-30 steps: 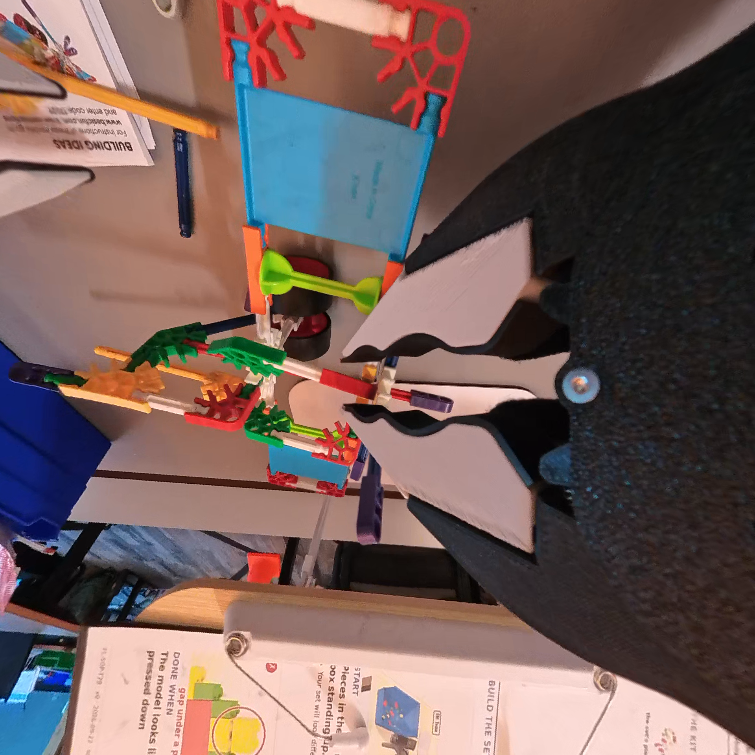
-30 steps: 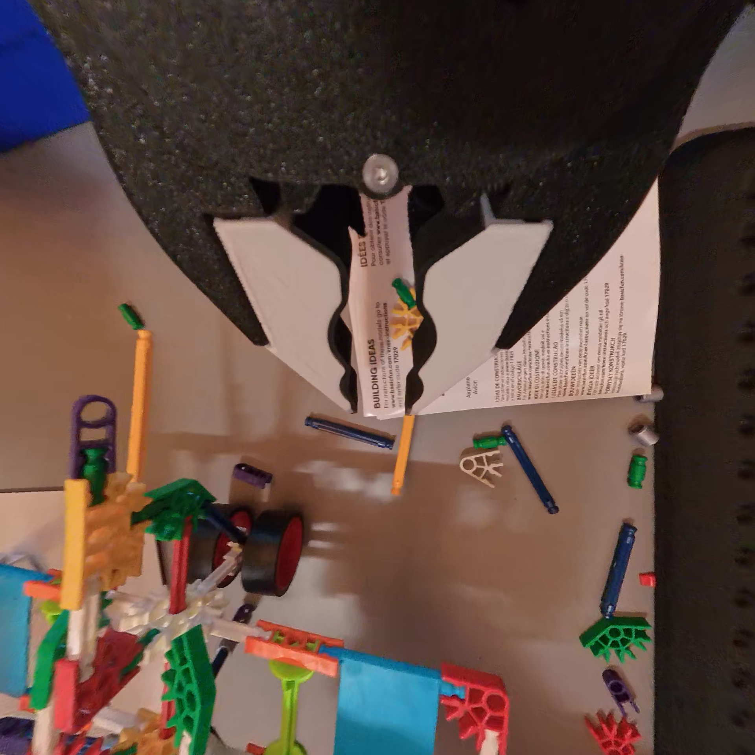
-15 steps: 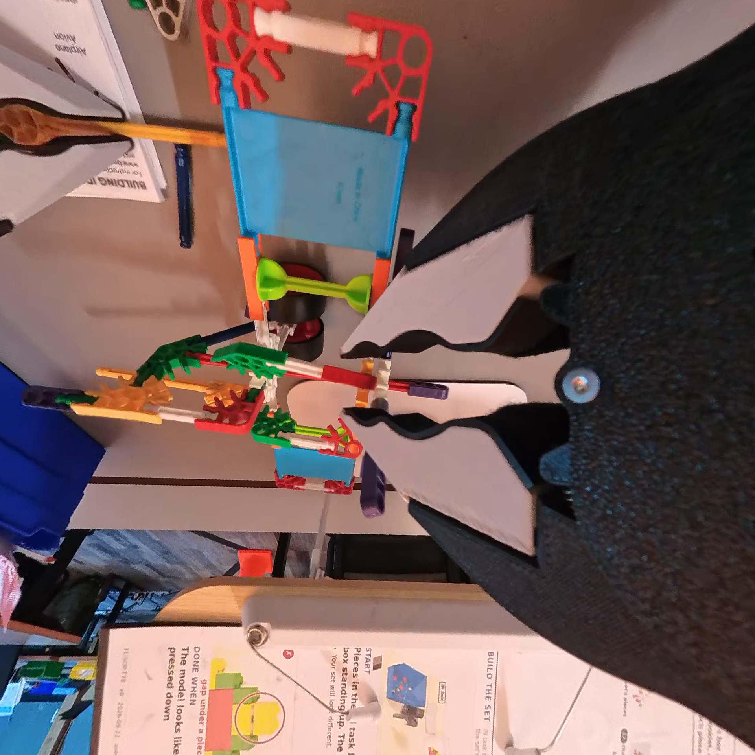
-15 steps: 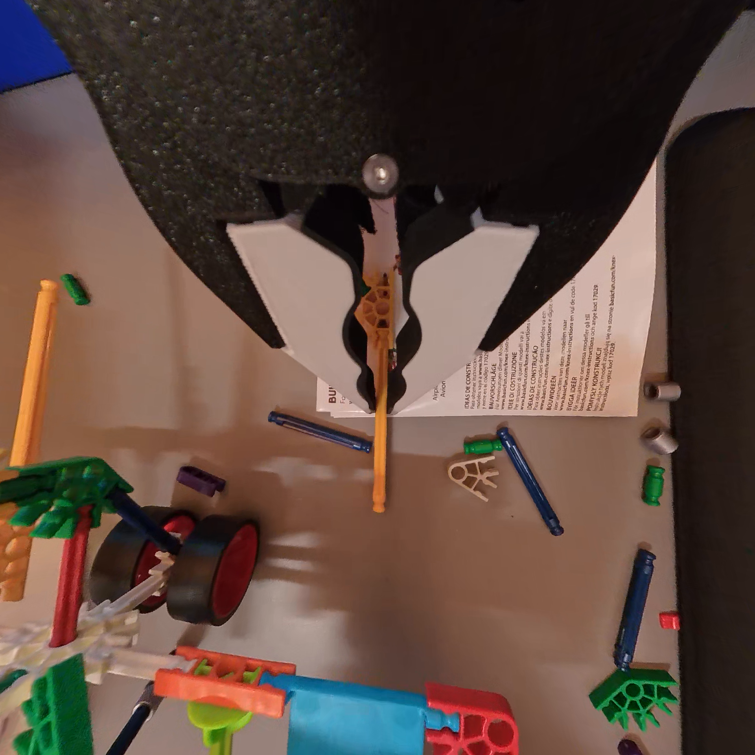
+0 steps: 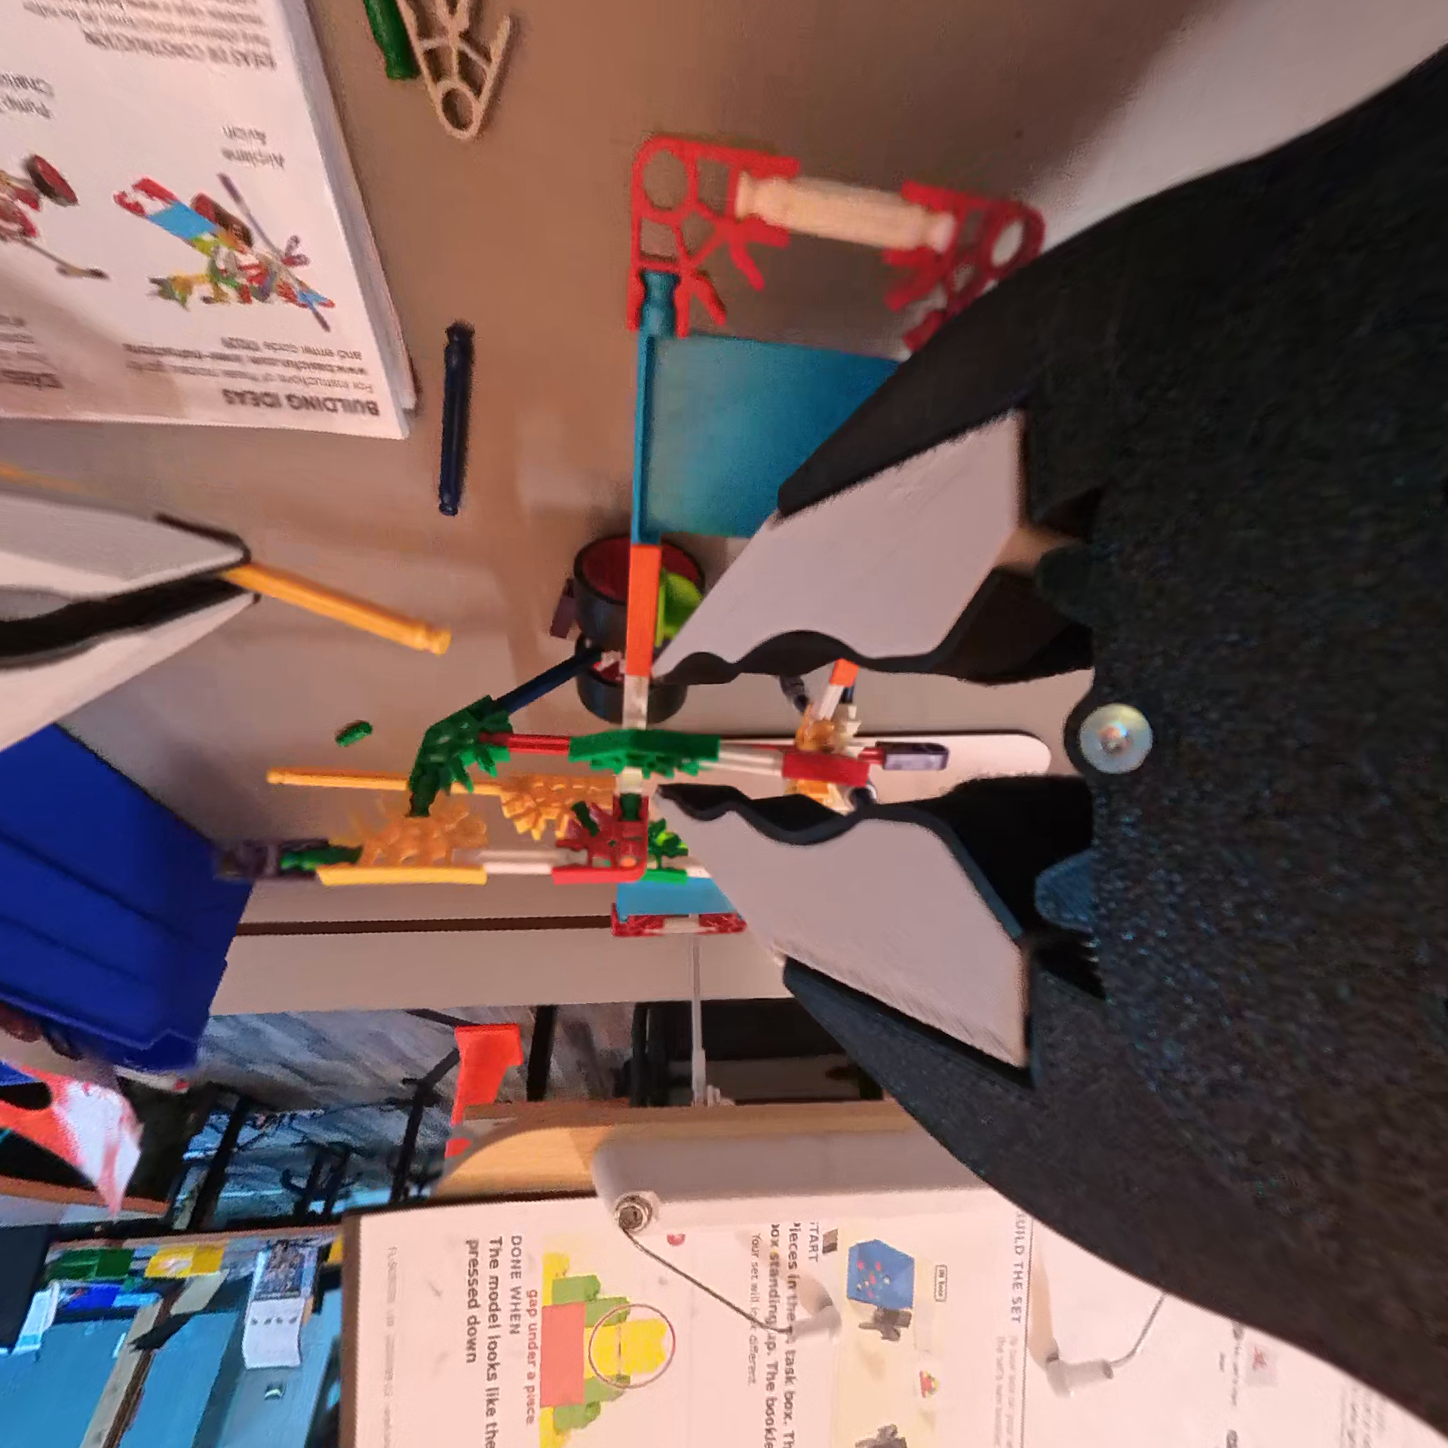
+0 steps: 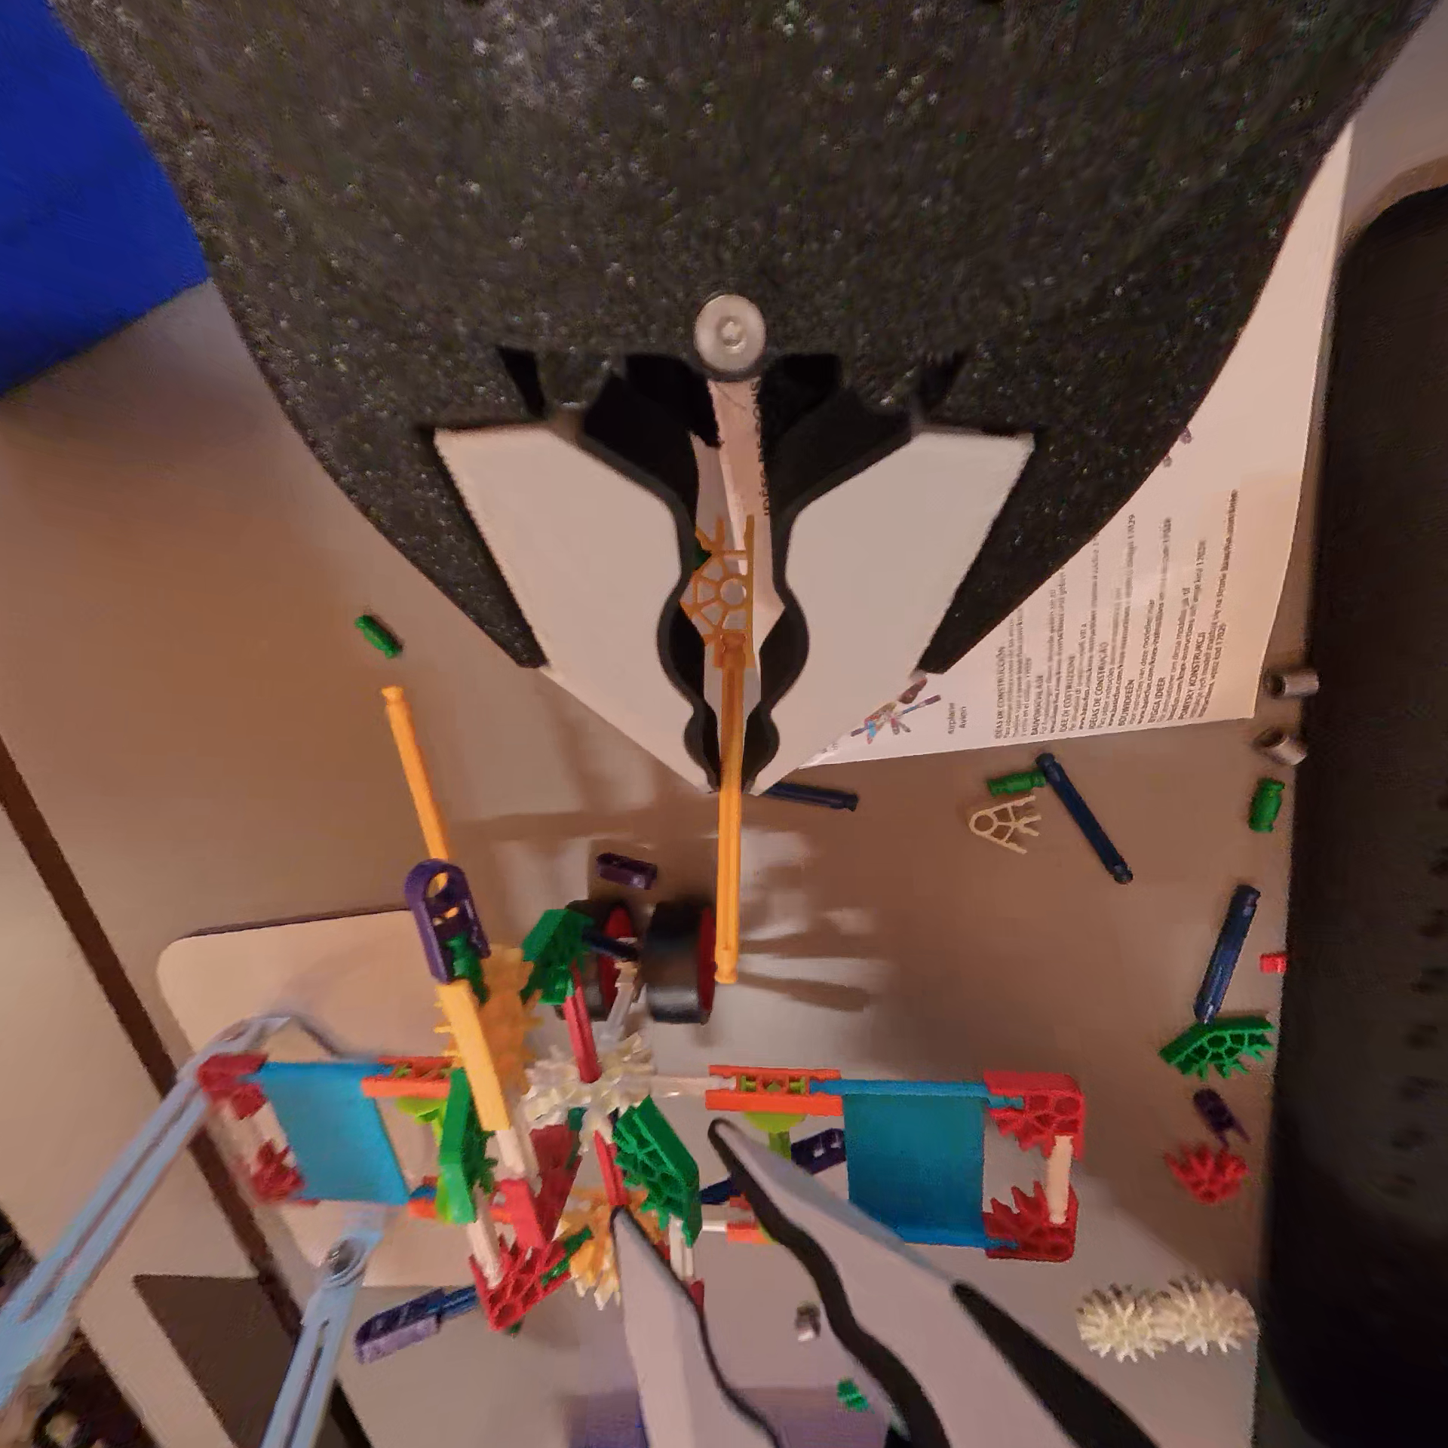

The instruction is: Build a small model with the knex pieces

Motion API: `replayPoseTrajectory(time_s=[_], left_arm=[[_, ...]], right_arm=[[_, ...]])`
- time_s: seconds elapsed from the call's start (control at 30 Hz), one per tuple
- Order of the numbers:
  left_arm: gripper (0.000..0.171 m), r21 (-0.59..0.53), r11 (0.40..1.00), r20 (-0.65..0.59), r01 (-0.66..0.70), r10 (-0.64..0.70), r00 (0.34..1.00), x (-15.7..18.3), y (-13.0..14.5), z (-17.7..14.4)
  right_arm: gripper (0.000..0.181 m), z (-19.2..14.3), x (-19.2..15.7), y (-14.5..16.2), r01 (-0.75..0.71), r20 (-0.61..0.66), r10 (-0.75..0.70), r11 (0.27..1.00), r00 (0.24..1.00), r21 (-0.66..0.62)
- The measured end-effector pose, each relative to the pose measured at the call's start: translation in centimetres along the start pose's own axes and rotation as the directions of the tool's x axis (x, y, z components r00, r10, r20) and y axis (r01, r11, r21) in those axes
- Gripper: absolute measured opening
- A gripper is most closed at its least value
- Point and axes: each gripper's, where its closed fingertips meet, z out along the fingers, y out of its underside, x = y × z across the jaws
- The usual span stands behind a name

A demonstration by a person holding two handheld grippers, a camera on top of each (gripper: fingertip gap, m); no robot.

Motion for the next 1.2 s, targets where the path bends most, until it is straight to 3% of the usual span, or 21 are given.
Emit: replayPoseTrajectory(time_s=[0.2, 0.33, 0.63, 0.8, 0.97, 1.2], left_arm=[[0.011, -0.031, 0.999, 0.004, -0.015, 0.015, 1.0, 0.0, 0.1, 0.7], [0.01, -0.019, 0.998, 0.001, -0.065, 0.065, 0.998, 0.0, 0.3, 0.7], [0.008, 0.113, 0.982, 0.034, -0.152, 0.149, 0.988, -0.1, 0.9, -0.2], [0.007, 0.147, 0.979, 0.02, -0.143, 0.142, 0.99, -0.2, 1.3, -1.0], [0.01, 0.149, 0.982, 0.023, -0.115, 0.113, 0.993, -0.4, 1.1, -0.9], [0.024, 0.072, 0.993, 0.013, -0.091, 0.091, 0.996, -0.7, 1.0, -0.9]], right_arm=[[0.005, -0.1, 0.6, -1.9, 0.072, -0.058, -0.069, 0.996, 0.996, 0.044], [0.005, 0.0, 1.5, -2.9, 0.169, -0.115, -0.167, 0.986, 0.979, 0.001], [0.005, 1.4, 1.8, -4.6, 0.309, -0.029, -0.311, 0.949, 0.95, -0.056], [0.005, 1.9, 1.7, -5.1, 0.233, 0.106, -0.23, 0.972, 0.967, -0.016], [0.005, 2.2, 1.8, -4.6, 0.097, 0.239, -0.074, 0.991, 0.968, -0.087], [0.005, 2.8, 2.3, -4.3, 0.042, 0.256, -0.008, 0.991, 0.967, -0.127]])
